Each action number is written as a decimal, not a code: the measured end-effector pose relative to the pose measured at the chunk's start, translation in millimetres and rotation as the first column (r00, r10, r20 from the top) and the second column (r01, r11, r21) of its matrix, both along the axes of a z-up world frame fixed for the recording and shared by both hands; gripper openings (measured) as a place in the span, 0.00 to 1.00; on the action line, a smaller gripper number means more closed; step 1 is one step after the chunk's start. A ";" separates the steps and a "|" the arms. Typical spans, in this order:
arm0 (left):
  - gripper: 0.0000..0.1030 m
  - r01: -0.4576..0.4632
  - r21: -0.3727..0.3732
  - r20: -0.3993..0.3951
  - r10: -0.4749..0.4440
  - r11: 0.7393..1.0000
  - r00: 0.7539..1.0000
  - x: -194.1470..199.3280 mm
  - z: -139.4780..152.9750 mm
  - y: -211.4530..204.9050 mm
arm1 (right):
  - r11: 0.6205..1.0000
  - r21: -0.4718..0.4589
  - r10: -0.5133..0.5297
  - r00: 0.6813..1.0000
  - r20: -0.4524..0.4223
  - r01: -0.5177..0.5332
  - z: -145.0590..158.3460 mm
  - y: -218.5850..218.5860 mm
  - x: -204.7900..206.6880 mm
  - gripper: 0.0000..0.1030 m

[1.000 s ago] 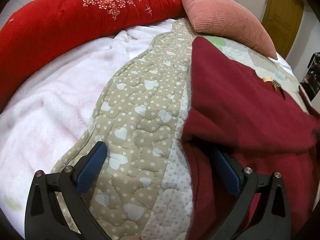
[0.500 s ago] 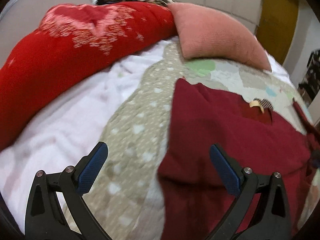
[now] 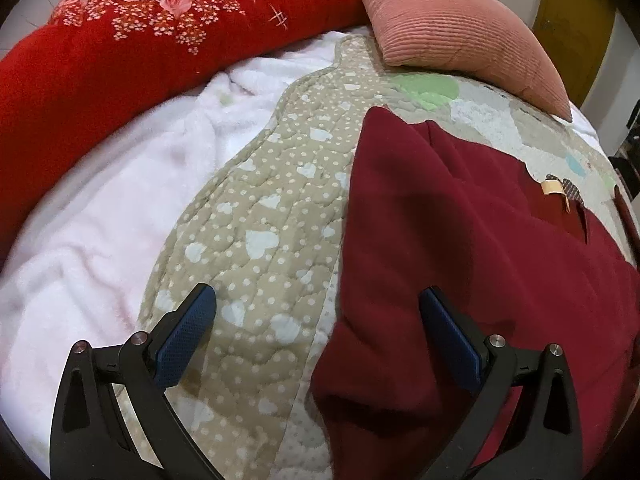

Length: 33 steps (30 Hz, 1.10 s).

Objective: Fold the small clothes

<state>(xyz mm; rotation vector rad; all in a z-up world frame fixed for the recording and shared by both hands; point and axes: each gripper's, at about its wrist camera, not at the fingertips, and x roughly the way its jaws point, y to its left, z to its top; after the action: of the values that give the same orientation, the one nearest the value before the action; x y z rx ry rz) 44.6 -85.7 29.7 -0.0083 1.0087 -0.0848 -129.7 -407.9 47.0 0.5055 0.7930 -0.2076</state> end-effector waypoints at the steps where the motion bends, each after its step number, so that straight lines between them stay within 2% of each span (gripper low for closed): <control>1: 1.00 -0.008 -0.002 -0.002 0.008 1.000 1.000 -3.3 2.5 0.4 | 1.000 0.002 -0.006 1.000 0.003 0.006 1.6 -1.5 -4.6 0.55; 6: 1.00 -0.004 -0.036 0.010 0.004 0.999 1.000 -26.5 11.1 2.3 | 0.999 -0.046 -0.011 0.999 -0.042 0.009 -3.3 -8.0 -7.3 0.54; 10: 1.00 0.010 -0.043 0.005 -0.009 0.999 1.000 -40.0 7.1 -3.3 | 0.998 -0.033 -0.054 0.998 -0.022 0.053 -10.2 -17.2 11.3 0.55; 13: 1.00 0.007 -0.045 0.004 -0.007 0.999 1.000 -43.0 -1.2 -4.4 | 0.994 -0.098 -0.043 0.997 -0.061 0.037 -14.0 -12.7 26.2 0.37; 14: 1.00 0.004 -0.058 0.009 -0.003 0.998 1.000 -43.7 -3.5 -3.0 | 0.994 -0.110 -0.035 0.997 -0.064 0.027 -11.9 -11.3 24.4 0.37; 16: 1.00 -0.004 -0.080 0.016 0.006 0.997 1.000 -44.8 -5.7 -0.7 | 0.997 -0.071 -0.026 0.999 -0.037 0.023 -5.7 -15.4 11.1 0.37; 19: 1.00 -0.005 -0.066 0.038 0.008 0.998 0.999 -47.1 -7.6 -3.8 | 0.995 -0.044 -0.092 0.996 0.011 0.092 7.3 -35.2 -18.4 0.45; 20: 1.00 -0.005 -0.060 0.046 0.008 0.998 0.999 -48.1 -7.9 -5.0 | 0.990 -0.061 -0.130 0.991 0.014 0.130 12.1 -43.5 -24.7 0.49; 22: 1.00 -0.006 -0.066 0.048 0.009 0.998 0.999 -47.8 -8.6 -3.9 | 0.979 -0.111 -0.171 0.985 0.005 0.171 20.2 -54.6 -26.9 0.49; 24: 1.00 -0.007 -0.077 0.049 0.011 0.997 0.999 -48.5 -9.6 -2.6 | 0.978 -0.118 -0.172 0.985 0.011 0.172 27.5 -64.3 -21.8 0.49; 28: 1.00 -0.006 -0.073 0.054 0.010 0.997 0.998 -48.3 -10.6 -3.3 | 0.969 -0.209 -0.135 0.991 0.015 0.135 37.8 -67.8 11.9 0.50; 30: 1.00 -0.006 -0.080 0.054 0.010 0.997 0.998 -48.8 -10.9 -2.1 | 0.960 -0.251 -0.130 0.991 -0.017 0.122 34.6 -70.3 31.5 0.56; 33: 1.00 -0.004 -0.089 0.056 0.009 0.996 0.998 -48.3 -11.8 -1.3 | 0.925 -0.374 -0.109 0.991 -0.078 0.072 23.2 -77.3 72.3 0.58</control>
<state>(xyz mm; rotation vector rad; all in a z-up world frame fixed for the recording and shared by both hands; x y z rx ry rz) -3.8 -87.0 17.9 -0.0899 0.9484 -0.1233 -57.4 -485.2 70.3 0.1744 0.8032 -0.4616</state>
